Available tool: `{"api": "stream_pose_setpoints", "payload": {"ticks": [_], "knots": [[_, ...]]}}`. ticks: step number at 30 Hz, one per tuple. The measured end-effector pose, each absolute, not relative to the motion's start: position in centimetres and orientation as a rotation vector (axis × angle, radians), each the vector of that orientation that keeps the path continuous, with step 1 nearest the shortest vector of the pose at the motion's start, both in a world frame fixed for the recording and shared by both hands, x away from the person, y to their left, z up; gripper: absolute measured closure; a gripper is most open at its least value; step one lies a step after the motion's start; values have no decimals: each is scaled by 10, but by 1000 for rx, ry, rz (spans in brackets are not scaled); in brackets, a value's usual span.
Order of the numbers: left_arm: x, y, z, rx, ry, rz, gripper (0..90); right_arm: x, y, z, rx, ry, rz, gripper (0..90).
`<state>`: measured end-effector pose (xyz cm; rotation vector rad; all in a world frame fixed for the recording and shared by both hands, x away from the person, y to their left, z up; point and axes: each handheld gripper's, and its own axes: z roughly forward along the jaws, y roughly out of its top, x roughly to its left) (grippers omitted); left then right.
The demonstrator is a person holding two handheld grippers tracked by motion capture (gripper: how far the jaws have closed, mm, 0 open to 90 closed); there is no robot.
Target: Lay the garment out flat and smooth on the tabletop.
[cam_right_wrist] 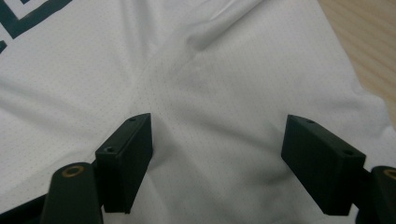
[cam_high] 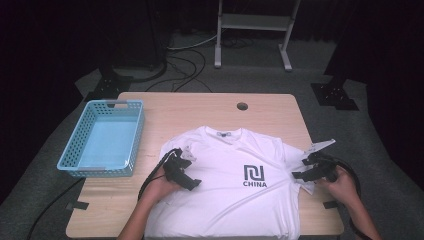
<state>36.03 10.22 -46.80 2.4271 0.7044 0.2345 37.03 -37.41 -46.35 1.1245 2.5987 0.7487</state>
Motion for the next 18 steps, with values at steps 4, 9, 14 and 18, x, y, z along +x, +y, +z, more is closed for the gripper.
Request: {"api": "stream_pose_setpoints", "payload": {"ticks": [4,9,14,18], "knots": [[359,99,-467,2429,692,255,75,367,-372,-459,1150,2581,664,248],[360,99,-464,2438,688,269,75,353,-348,-447,1066,2593,798,236],[359,97,-465,2455,676,250,76,338,-310,-456,913,2680,806,219],[358,96,-467,2457,679,235,75,334,-305,-463,906,2699,814,219]]}}
